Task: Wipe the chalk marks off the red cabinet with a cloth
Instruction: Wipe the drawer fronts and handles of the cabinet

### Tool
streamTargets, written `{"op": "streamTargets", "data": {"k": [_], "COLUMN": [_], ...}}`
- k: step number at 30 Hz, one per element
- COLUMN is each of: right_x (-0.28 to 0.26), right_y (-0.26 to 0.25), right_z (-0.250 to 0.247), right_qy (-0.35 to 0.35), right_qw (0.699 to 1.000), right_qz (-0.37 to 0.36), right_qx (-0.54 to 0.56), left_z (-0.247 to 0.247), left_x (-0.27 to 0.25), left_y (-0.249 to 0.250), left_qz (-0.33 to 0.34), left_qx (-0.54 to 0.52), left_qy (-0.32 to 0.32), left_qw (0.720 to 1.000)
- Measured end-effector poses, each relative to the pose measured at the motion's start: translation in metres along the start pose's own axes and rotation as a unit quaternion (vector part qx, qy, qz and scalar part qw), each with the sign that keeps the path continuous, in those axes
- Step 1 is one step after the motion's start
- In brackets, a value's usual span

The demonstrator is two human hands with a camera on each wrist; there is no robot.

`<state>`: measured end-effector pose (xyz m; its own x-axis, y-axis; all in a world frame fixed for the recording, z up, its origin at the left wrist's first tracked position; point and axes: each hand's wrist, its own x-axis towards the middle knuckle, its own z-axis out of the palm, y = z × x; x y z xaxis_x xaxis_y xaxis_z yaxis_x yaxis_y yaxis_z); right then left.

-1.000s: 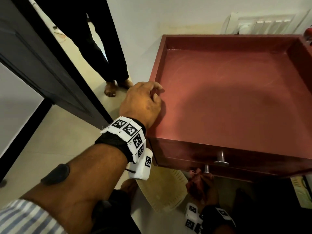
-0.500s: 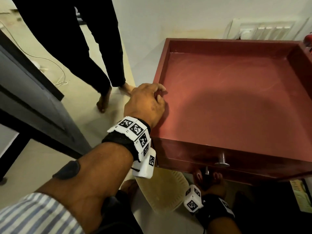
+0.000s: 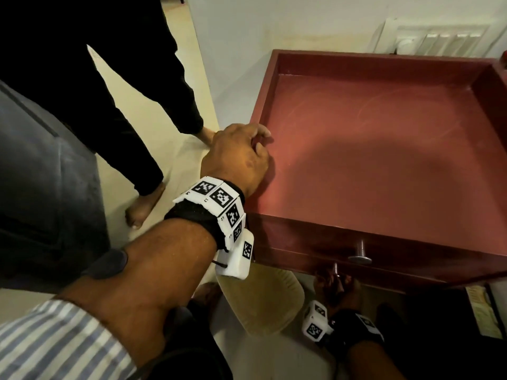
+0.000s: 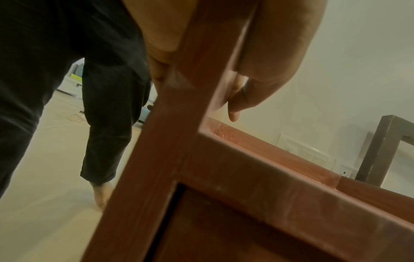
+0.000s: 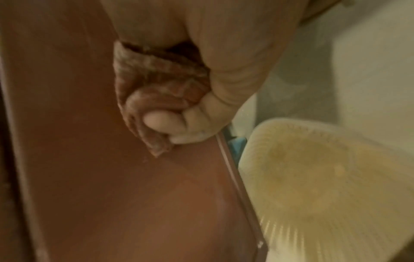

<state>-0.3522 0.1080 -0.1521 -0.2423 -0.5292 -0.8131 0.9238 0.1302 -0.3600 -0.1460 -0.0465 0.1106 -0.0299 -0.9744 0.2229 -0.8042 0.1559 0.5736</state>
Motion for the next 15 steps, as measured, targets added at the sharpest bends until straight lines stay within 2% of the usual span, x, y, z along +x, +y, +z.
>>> {"op": "streamTargets", "data": {"k": [3, 5, 9, 11, 15], "right_x": [-0.003, -0.001, 0.004, -0.001, -0.021], "right_y": [0.005, 0.000, -0.009, -0.014, -0.026], "right_z": [0.002, 0.010, 0.015, 0.019, 0.039], "right_qy": [-0.030, -0.014, 0.062, 0.077, 0.026], "right_qw": [0.998, 0.999, 0.995, 0.989, 0.998], "right_qz": [0.008, 0.027, 0.008, -0.009, 0.021], "right_qx": [0.046, 0.038, -0.080, -0.122, -0.047], "left_z": [0.001, 0.001, -0.001, -0.003, -0.006], "left_x": [0.000, 0.000, 0.000, 0.000, -0.002], "left_y": [0.000, -0.001, -0.001, 0.001, 0.005], "left_qz": [0.001, -0.003, -0.012, -0.011, -0.007], "left_qx": [0.006, 0.014, 0.019, 0.019, 0.030], "left_qy": [-0.001, 0.000, -0.006, -0.004, 0.000], "left_qw": [1.000, 1.000, 1.000, 1.000, 1.000]}}
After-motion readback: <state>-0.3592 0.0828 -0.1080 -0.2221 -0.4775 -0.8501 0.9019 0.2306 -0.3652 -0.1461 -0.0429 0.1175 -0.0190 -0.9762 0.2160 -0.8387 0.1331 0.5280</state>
